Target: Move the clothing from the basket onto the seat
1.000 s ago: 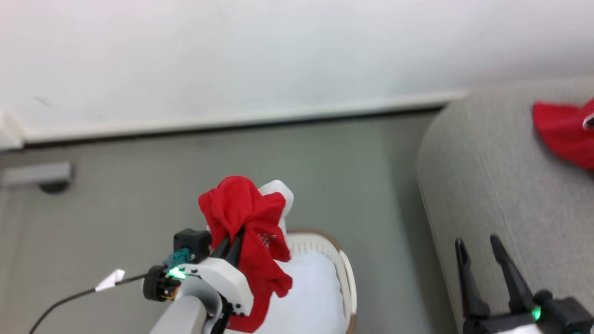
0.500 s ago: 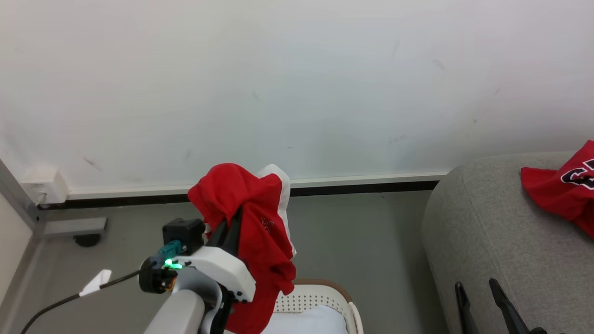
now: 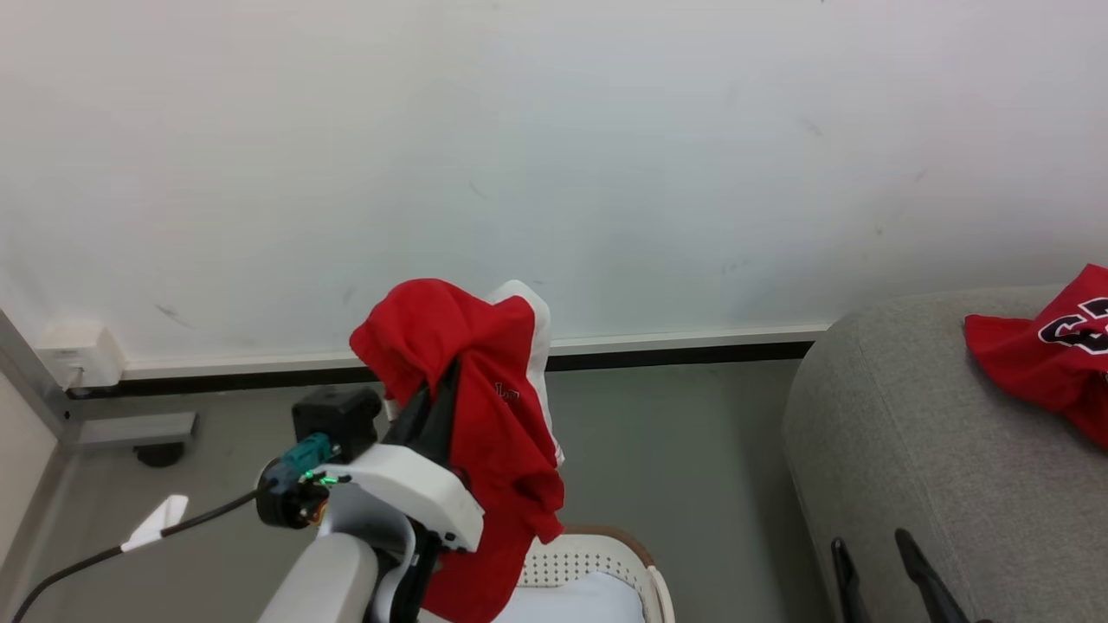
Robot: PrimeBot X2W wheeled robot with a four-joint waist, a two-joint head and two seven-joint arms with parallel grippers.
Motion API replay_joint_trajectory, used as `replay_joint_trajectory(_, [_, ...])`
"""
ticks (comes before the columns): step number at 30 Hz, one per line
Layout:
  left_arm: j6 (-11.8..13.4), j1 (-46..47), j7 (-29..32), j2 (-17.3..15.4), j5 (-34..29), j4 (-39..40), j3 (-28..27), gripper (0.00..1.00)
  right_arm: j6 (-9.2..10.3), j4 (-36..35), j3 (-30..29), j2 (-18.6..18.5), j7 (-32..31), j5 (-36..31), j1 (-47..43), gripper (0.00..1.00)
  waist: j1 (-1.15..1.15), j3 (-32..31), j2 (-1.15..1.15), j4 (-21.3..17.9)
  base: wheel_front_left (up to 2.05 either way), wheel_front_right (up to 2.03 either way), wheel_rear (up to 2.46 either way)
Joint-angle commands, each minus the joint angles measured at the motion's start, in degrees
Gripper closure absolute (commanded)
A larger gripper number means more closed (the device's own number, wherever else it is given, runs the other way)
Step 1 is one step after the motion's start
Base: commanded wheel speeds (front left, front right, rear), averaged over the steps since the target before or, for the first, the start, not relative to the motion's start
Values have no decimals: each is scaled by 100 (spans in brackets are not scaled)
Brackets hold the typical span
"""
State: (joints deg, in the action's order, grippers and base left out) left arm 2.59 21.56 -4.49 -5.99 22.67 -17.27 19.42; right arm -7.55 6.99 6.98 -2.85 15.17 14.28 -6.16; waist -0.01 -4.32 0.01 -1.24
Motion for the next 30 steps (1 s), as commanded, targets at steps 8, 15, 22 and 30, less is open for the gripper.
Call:
replay_joint_trajectory(8, [10,-131,185,-1,16,401,176,100,13,22,926,-8,-3,-198,368,0,1,80,-1,14,0,0,0])
replay_joint_trajectory(15, [-28,-155,330,53,-2,595,405,100,14,359,2036,-105,-3,62,1200,0,1,93,-1,43,0,0,0])
replay_joint_trajectory(22, [-67,-192,437,116,1,727,668,100,13,943,2871,-77,-3,440,2081,0,1,59,-1,94,0,0,0])
replay_joint_trajectory(30, [-135,-269,580,237,146,992,1172,100,13,1892,3389,-10,-3,868,2784,0,1,11,-1,178,0,0,0])
